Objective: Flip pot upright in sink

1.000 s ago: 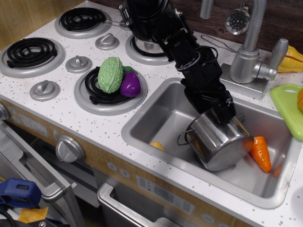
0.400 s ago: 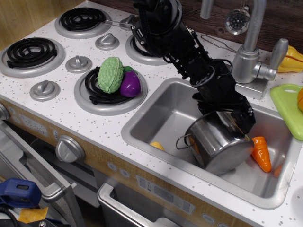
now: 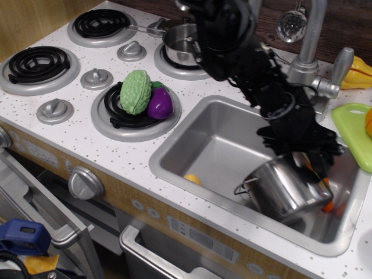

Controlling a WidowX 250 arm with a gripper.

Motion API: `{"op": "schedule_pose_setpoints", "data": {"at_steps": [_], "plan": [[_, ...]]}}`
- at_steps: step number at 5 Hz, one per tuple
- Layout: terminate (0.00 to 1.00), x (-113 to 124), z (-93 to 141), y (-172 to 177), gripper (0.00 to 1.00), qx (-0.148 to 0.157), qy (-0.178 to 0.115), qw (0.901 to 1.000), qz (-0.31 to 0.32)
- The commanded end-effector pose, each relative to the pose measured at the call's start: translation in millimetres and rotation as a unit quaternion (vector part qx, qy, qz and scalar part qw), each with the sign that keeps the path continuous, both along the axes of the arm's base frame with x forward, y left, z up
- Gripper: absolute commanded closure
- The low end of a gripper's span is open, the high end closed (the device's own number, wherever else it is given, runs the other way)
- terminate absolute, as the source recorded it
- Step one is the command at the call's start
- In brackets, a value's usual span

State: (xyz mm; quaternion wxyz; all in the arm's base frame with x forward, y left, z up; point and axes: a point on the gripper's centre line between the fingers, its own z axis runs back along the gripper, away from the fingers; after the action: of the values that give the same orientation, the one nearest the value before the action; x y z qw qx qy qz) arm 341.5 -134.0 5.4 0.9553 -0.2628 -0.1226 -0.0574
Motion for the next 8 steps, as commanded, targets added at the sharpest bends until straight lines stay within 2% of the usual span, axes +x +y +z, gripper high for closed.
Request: {"op": "schedule_pose_setpoints", "data": {"at_steps": [1, 2, 4, 6, 7, 8], "plan": [[0.00, 6.4, 34.1, 4.4, 1.00, -0.004, -0.020, 0.9998, 0.001], [0.00, 4.9, 43.9, 2.9, 1.00, 0.032, -0.006, 0.9995, -0.002], [0.00, 7.7, 35.5, 9.6, 1.00, 0.077, -0.045, 0.9960, -0.003], [0.00, 9.4, 21.2, 13.8, 1.00, 0.171, -0.091, 0.9809, -0.009], [0.00, 5.5, 19.1, 13.2, 1.00, 0.219, -0.093, 0.9712, -0.019], [0.00, 3.8, 20.8, 8.3, 0.00, 0.236, -0.087, 0.9675, -0.026]]}}
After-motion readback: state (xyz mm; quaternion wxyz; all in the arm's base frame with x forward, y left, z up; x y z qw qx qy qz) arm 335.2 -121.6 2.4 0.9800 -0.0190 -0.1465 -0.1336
